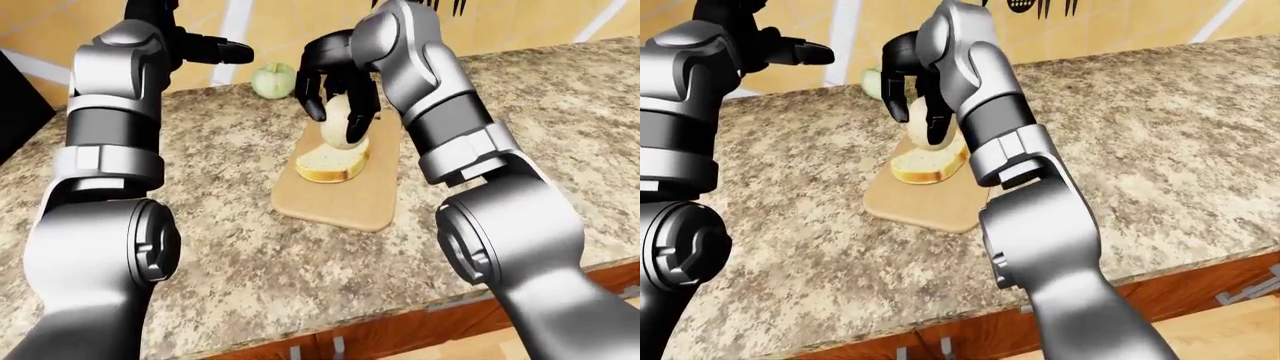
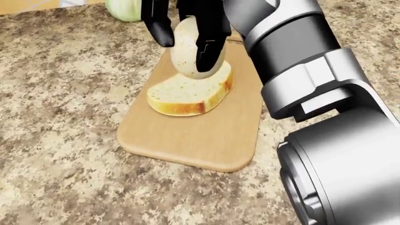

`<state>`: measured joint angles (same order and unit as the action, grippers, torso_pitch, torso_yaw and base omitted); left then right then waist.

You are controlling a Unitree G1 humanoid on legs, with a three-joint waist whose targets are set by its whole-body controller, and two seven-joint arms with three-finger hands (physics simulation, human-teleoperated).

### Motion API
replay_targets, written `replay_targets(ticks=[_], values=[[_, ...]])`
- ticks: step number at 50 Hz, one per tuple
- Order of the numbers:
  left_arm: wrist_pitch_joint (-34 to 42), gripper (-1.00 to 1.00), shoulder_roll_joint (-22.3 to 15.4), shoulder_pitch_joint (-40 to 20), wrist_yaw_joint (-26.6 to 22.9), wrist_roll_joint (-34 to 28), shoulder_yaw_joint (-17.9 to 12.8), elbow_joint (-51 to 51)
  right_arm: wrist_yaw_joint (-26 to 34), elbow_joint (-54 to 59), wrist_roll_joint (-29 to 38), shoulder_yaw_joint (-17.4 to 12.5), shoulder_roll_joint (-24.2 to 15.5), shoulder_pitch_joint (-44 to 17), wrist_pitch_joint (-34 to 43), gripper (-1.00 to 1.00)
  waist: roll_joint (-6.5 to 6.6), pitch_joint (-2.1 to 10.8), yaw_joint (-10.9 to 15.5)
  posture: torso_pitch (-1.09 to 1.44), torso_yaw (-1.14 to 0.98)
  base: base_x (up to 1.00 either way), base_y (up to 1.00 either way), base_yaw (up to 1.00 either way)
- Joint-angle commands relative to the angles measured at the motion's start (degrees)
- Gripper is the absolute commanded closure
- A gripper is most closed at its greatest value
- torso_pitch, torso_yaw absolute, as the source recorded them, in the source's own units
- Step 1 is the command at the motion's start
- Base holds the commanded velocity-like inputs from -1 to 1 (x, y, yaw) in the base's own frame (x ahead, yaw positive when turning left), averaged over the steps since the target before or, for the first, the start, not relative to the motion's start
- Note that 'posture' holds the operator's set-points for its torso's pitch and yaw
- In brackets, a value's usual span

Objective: Pick up the wedge of cheese and place it on the slice of bread to prepare a simple cheese on bread dish.

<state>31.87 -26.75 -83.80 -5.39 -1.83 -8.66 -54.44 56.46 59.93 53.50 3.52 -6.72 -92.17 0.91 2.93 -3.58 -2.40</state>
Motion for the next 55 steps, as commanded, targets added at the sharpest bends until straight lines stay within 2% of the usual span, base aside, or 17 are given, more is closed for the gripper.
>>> replay_targets(ticks=[1,9,11,15,17,18,20,39,55], values=[[-1.7,-1.00,-0.8,-2.4,0.2,0.0,-0.2,2.4,-1.2,-2.4,-0.3,-0.6,-0.6,-2.7,-0.4,1.00,0.23,2.22,0.0,0.00,0.00,0.00,0.00,0.00],[-1.6,-1.00,-0.8,-2.4,0.2,0.0,-0.2,2.5,-1.1,-2.4,-0.2,-0.7,-0.8,-2.3,-0.3,1.00,0.13,2.20,0.0,0.00,0.00,0.00,0.00,0.00],[-1.7,-1.00,-0.8,-2.4,0.2,-0.1,-0.1,2.4,-1.1,-2.5,-0.1,-0.6,-0.9,-2.1,-0.3,0.60,0.10,2.21,0.0,0.00,0.00,0.00,0.00,0.00],[-1.7,-1.00,-0.9,-2.7,0.2,-0.1,-0.1,2.1,-0.9,-2.5,0.0,-0.6,-0.8,-2.1,-0.1,0.11,0.08,2.25,0.0,0.00,0.00,0.00,0.00,0.00],[-1.9,-1.00,-0.9,-2.6,0.2,-0.1,-0.2,2.0,-0.9,-2.5,0.0,-0.6,-0.8,-2.0,-0.1,-0.41,0.09,2.23,0.0,0.00,0.00,0.00,0.00,0.00],[-1.9,-1.00,-0.9,-2.6,0.1,-0.2,-0.2,1.9,-0.9,-2.3,0.1,-0.5,-0.9,-1.9,-0.2,-0.80,0.10,2.22,0.0,0.00,0.00,0.00,0.00,0.00],[-2.0,-1.00,-1.0,-2.7,0.1,-0.2,-0.2,1.8,-0.9,-2.3,0.1,-0.5,-0.9,-1.9,-0.1,-1.00,0.10,2.22,0.0,0.00,0.00,0.00,0.00,0.00],[-1.9,-1.00,-0.8,-2.7,0.3,-0.2,-0.2,2.0,-0.2,-3.2,0.1,-1.0,-1.6,-2.6,0.4,-1.00,-0.02,2.25,0.2,0.00,0.00,0.00,0.00,0.00],[-1.4,-1.00,-0.8,-2.8,0.2,-0.3,-0.1,2.5,-0.5,-4.9,-3.4,-3.4,-6.4,-5.9,2.2,-1.00,-0.48,2.03,0.4,0.00,0.00,0.00,0.00,0.00]])
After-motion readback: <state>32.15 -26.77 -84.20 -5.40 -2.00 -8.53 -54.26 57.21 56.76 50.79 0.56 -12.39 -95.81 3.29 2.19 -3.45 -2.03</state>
